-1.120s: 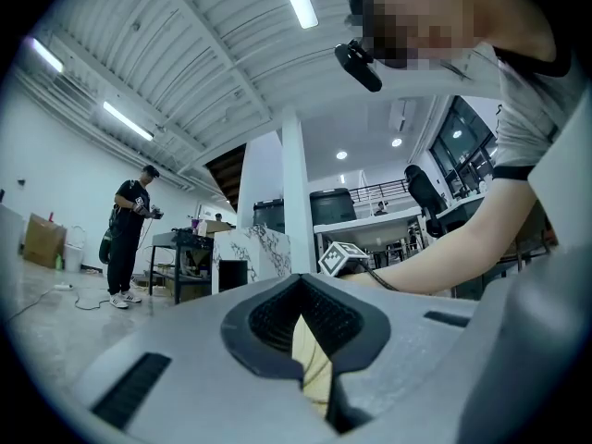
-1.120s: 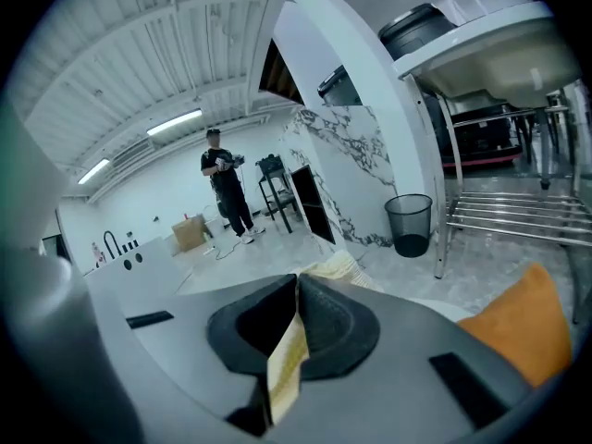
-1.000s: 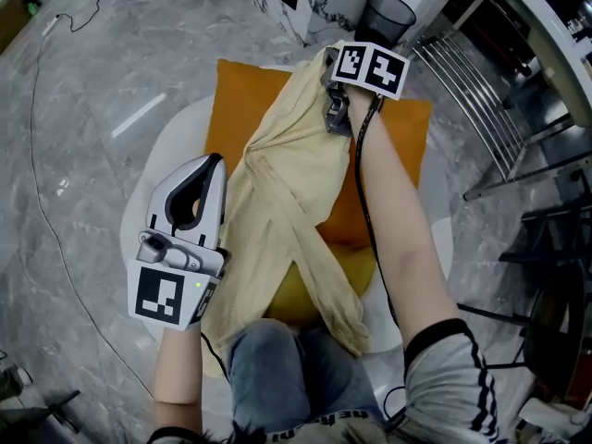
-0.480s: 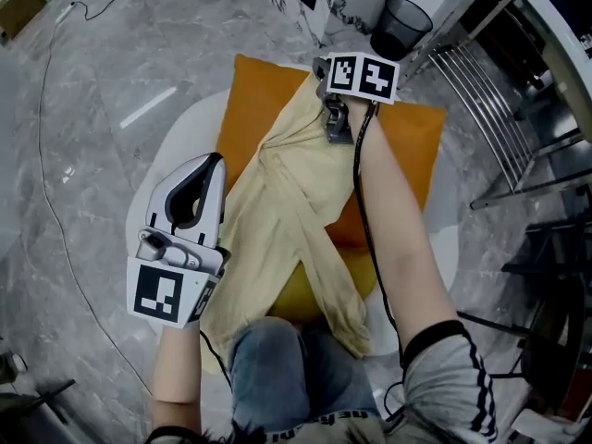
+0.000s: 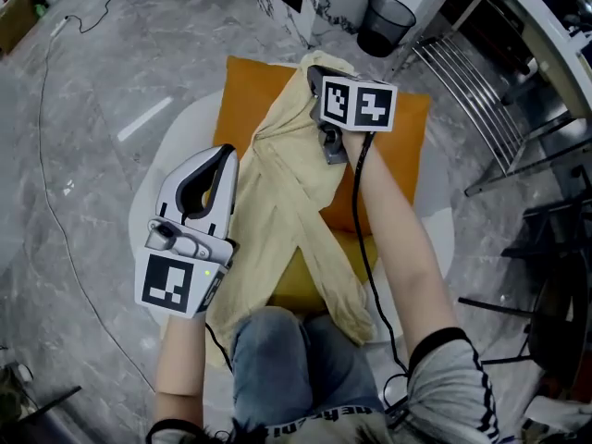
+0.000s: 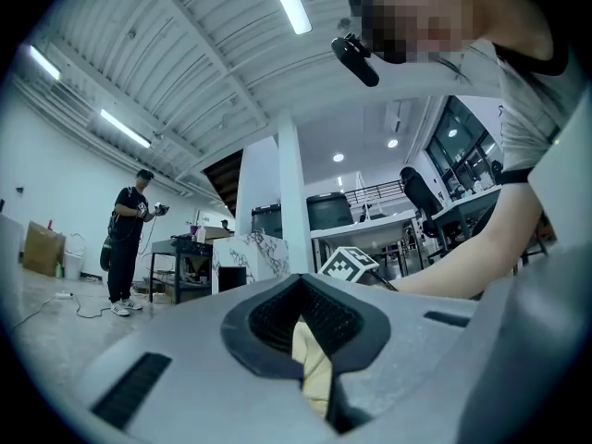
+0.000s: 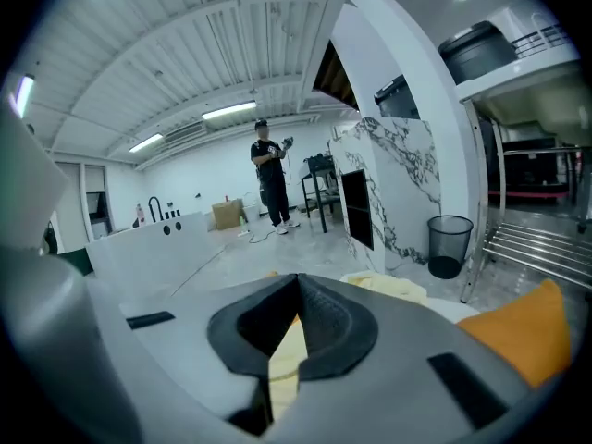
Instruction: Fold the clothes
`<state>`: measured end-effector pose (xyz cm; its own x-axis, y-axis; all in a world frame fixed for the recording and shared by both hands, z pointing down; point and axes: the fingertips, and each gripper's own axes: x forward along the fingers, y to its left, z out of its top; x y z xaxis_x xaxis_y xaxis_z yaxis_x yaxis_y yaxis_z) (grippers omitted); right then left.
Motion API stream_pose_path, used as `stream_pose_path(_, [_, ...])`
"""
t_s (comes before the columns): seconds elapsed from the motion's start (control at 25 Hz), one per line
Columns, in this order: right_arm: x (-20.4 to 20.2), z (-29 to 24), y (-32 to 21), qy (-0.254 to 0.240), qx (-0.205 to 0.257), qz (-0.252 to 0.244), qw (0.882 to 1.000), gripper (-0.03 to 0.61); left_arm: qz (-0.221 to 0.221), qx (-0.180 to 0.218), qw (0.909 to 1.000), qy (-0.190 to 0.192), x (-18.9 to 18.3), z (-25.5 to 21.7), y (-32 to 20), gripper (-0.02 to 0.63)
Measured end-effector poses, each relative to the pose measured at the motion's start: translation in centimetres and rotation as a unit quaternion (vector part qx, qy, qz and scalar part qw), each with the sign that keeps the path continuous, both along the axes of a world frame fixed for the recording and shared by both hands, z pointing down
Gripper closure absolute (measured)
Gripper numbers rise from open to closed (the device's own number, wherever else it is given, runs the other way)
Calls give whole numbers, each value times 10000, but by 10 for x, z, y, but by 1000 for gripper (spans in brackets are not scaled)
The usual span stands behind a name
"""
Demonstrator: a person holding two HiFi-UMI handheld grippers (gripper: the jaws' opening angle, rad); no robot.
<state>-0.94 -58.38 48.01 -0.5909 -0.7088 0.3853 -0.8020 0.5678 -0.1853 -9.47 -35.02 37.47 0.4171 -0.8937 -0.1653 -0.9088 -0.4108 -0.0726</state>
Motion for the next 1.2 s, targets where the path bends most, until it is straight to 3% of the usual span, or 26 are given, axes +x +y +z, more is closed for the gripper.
stream_pose_path(0.36, [12,-6,88,55,353,-3,9994,577,98,32,9999,-55,3,-12,40,611])
stream_pose_path(0.72, [28,-16,172,-14,642,115,9979,577,339,351,9988,55,4,-29,85,611])
stream_pose_path(0.88, [42,-18,205,78,816,130,9966,577,470,146,9988,-36,12,-19,104,611])
stream_pose_path(1.04, [49,-19,235,207,993,23,9948,577,595,378,9975,96,24,-25,123,611])
stream_pose_path(1.2, [58,-17,262,360,1152,-52,9927,577,552,249,9982,-22,33,-15,140,611])
